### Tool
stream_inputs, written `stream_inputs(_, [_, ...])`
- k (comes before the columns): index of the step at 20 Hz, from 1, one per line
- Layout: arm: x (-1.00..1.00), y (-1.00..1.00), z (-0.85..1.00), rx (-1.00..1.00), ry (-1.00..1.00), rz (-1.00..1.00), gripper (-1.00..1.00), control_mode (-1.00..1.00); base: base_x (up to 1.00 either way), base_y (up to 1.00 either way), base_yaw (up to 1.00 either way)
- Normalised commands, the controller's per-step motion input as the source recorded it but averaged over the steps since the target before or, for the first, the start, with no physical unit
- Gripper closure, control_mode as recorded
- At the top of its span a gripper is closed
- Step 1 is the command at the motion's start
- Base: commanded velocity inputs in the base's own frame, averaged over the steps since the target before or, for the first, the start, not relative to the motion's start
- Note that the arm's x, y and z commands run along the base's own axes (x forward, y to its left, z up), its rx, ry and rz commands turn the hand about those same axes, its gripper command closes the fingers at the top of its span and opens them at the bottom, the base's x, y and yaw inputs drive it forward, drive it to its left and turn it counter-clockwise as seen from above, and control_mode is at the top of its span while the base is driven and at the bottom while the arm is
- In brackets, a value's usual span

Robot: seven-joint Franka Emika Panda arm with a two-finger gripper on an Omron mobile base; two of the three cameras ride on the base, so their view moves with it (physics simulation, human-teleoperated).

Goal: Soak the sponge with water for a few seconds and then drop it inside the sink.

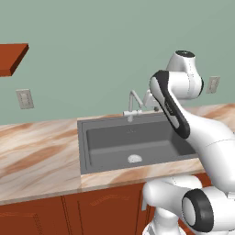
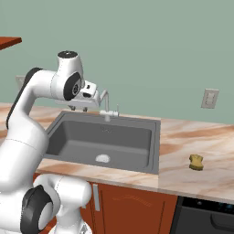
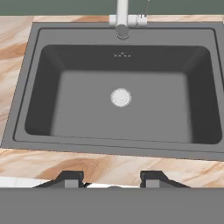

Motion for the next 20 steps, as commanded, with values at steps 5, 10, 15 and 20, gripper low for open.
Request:
stream_inputs(5, [0.0,-0.12,0.0,0.0,0.0,0.0,-1.0,-1.0,0.0,0.0,0.0])
stream_inputs(10, [0.0,-0.27,0.0,0.0,0.0,0.0,-1.0,-1.0,0.0,0.0,0.0])
stream_inputs(15, [0.01,-0.28,0.0,0.0,0.0,0.0,-1.0,-1.0,0.0,0.0,0.0])
stream_inputs(20, [0.03,-0.22,0.0,0.0,0.0,0.01,-1.0,-1.0,0.0,0.0,0.0])
